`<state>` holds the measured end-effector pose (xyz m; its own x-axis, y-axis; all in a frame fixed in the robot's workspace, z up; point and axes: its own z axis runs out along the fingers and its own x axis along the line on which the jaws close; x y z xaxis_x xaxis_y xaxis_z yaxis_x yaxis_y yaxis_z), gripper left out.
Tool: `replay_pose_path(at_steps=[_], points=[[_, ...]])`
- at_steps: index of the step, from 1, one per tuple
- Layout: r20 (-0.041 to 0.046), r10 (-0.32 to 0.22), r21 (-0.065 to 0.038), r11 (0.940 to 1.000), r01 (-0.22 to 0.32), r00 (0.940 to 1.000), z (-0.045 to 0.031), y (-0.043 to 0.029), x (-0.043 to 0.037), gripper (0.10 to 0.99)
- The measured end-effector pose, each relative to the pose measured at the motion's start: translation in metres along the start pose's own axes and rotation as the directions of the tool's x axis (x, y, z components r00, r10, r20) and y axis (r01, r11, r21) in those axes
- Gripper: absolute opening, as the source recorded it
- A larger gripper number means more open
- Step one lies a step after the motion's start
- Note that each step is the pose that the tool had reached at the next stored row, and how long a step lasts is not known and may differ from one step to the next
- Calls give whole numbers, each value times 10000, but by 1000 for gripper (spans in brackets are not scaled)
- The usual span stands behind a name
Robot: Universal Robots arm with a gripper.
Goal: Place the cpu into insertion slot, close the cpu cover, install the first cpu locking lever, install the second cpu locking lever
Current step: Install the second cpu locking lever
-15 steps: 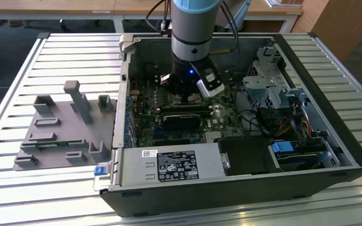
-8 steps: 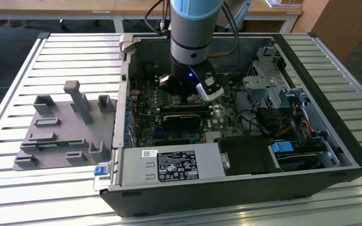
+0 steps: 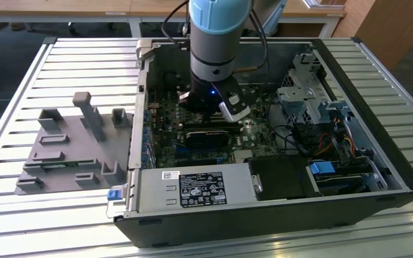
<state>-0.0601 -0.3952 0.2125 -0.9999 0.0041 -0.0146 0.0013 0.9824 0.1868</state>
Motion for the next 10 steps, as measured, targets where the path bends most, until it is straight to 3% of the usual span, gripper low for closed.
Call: replay_pose_path(at_steps=[10], points=[[1, 3, -224, 9997, -3, 10000, 16, -25, 72, 118]])
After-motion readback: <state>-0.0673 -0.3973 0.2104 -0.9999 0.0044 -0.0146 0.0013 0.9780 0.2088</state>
